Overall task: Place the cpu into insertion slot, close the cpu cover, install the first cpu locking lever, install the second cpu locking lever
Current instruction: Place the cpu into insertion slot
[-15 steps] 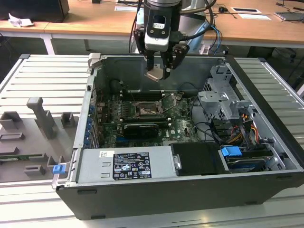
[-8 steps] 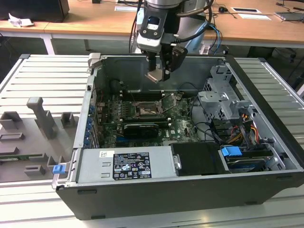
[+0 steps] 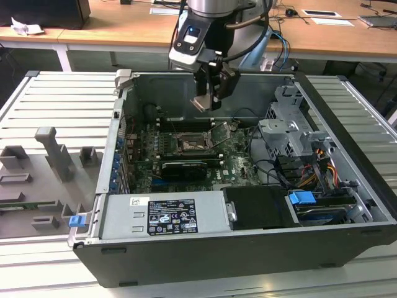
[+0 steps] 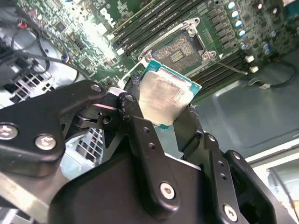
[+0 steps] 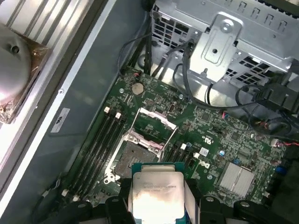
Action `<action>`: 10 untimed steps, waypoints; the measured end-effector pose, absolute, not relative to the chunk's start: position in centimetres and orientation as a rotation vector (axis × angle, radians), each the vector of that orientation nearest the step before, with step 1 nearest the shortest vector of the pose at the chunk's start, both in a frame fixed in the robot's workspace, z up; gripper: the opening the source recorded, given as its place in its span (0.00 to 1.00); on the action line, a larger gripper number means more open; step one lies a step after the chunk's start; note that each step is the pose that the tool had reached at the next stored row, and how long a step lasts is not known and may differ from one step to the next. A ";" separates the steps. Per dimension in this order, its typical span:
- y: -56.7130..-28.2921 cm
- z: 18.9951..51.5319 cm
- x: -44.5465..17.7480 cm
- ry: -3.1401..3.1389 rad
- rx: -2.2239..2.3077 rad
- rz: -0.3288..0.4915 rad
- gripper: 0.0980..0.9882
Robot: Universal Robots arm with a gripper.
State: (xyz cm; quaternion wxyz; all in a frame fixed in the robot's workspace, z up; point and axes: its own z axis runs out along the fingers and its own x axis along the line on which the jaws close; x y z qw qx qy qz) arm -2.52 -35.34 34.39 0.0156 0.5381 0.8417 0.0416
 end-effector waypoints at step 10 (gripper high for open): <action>-35.3 33.9 -2.5 2.578 1.733 0.128 0.48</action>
